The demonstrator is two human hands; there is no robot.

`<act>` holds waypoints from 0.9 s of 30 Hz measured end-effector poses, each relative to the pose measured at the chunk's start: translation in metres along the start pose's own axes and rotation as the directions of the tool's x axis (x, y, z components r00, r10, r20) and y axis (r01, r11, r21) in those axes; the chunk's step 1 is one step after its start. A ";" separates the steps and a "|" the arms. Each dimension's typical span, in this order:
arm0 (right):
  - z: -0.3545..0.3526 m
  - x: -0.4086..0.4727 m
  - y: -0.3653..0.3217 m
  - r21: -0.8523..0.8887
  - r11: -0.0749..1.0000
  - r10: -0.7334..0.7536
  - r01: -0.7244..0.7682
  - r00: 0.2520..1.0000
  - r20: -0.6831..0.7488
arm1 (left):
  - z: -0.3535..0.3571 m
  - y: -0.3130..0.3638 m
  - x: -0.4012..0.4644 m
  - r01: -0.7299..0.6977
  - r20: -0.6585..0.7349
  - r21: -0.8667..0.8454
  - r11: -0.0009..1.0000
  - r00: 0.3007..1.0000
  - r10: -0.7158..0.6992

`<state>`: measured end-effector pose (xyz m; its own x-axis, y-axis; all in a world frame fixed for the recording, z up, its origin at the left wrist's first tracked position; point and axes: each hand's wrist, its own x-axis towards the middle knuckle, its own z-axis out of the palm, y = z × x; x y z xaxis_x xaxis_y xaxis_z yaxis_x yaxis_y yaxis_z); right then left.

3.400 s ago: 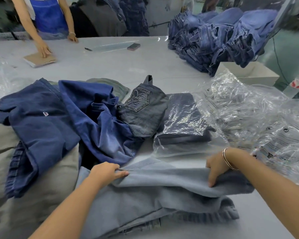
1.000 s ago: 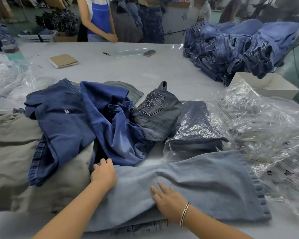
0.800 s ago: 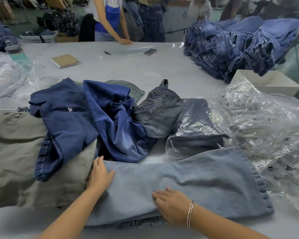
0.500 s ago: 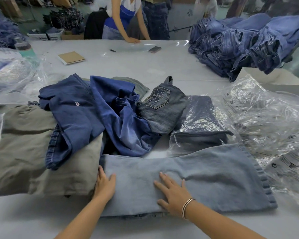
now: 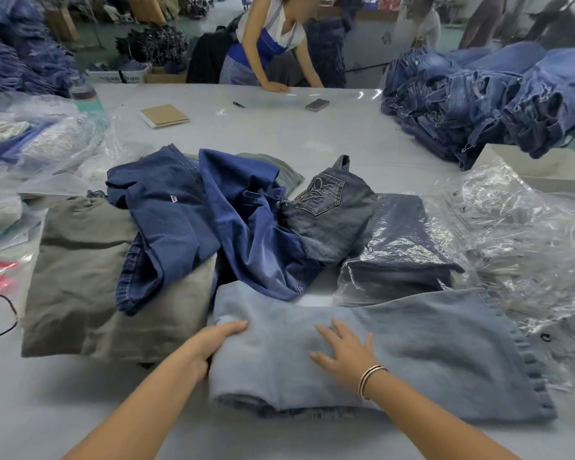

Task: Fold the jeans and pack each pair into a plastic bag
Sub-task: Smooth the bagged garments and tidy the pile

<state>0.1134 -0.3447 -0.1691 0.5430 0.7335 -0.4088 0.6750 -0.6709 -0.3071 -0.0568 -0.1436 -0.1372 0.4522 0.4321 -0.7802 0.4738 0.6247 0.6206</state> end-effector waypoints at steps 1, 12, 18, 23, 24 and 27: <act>-0.002 -0.001 -0.010 0.078 0.997 -0.010 0.008 1.000 0.020 | 0.003 0.008 -0.007 -0.031 0.019 -0.029 0.999 0.999 0.031; -0.085 -0.017 -0.108 0.996 0.083 -0.044 0.027 0.999 -0.024 | 0.064 0.058 -0.067 -0.125 0.590 -0.220 0.967 0.773 0.234; -0.144 -0.007 -0.094 0.999 0.033 0.229 0.031 0.973 -0.037 | 0.053 0.052 -0.054 -0.164 0.254 -0.581 0.797 0.894 0.368; -0.192 -0.017 -0.100 0.958 -0.243 0.032 0.150 0.989 -0.147 | 0.051 -0.012 -0.039 0.249 0.521 -0.522 0.816 0.850 0.074; -0.200 -0.020 -0.107 0.945 -0.260 0.014 0.196 0.980 -0.199 | 0.060 -0.022 -0.039 0.282 0.615 -0.441 0.852 0.787 0.058; -0.219 -0.034 -0.122 0.897 -0.346 -0.077 0.274 0.945 -0.318 | 0.089 -0.033 -0.046 0.385 0.793 -0.448 0.807 0.588 0.160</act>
<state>0.1217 -0.2640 0.0710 0.6199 0.7796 -0.0893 -0.5331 0.3348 -0.7770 -0.0263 -0.2416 -0.1143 0.9407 -0.1621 -0.2979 0.2181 0.9618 0.1653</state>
